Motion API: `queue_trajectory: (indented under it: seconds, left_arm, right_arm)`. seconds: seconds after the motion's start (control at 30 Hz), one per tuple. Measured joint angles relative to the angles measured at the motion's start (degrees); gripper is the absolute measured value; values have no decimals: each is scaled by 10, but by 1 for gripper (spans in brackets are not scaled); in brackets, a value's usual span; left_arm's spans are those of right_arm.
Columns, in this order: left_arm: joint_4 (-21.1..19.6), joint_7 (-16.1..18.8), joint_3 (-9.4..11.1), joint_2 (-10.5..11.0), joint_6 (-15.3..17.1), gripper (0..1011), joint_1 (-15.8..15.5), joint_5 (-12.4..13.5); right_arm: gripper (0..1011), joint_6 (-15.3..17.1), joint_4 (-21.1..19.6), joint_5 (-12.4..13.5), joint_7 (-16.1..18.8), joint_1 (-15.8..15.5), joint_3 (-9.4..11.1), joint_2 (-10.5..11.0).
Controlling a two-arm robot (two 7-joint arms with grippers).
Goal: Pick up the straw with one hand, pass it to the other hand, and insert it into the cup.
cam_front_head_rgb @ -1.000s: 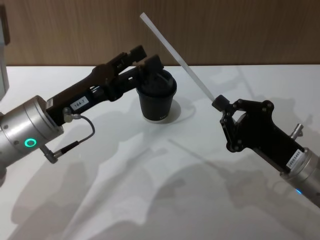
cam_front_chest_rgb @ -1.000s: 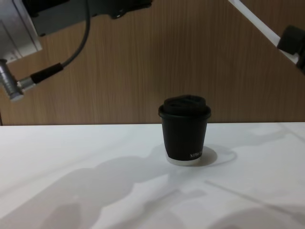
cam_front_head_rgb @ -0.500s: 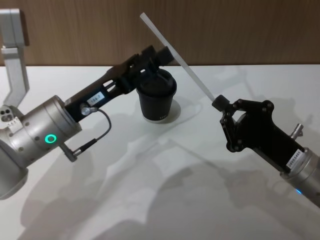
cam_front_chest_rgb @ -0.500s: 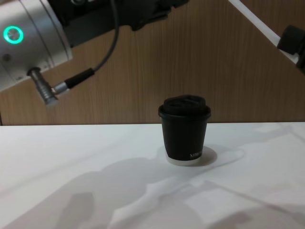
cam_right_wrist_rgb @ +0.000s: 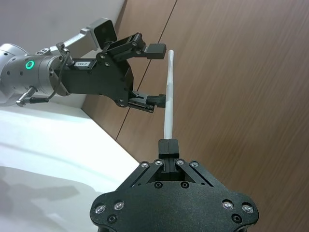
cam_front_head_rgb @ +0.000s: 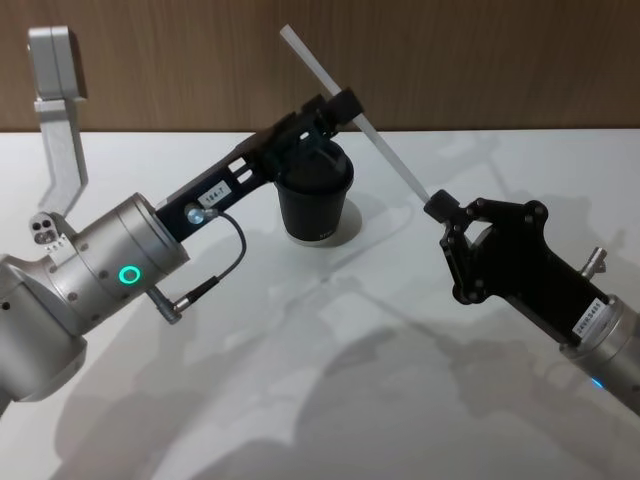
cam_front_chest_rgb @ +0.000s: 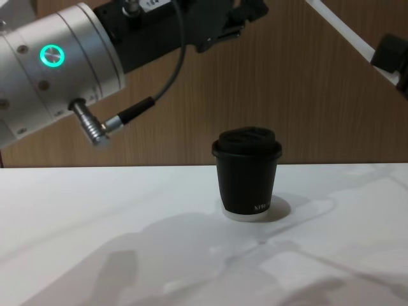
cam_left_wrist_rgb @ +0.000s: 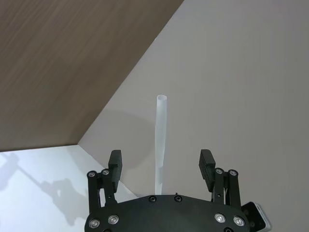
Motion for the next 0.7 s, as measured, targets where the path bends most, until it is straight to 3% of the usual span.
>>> queue_trajectory:
  seconds: [0.4, 0.7]
  left_arm:
    - [11, 0, 12, -15, -7, 1003, -7, -11]
    - [14, -1, 15, -19, -10, 833, -10, -14]
  right_arm:
    - [0, 0, 0, 0, 0, 0, 0, 0]
    - [0, 0, 0, 0, 0, 0, 0, 0]
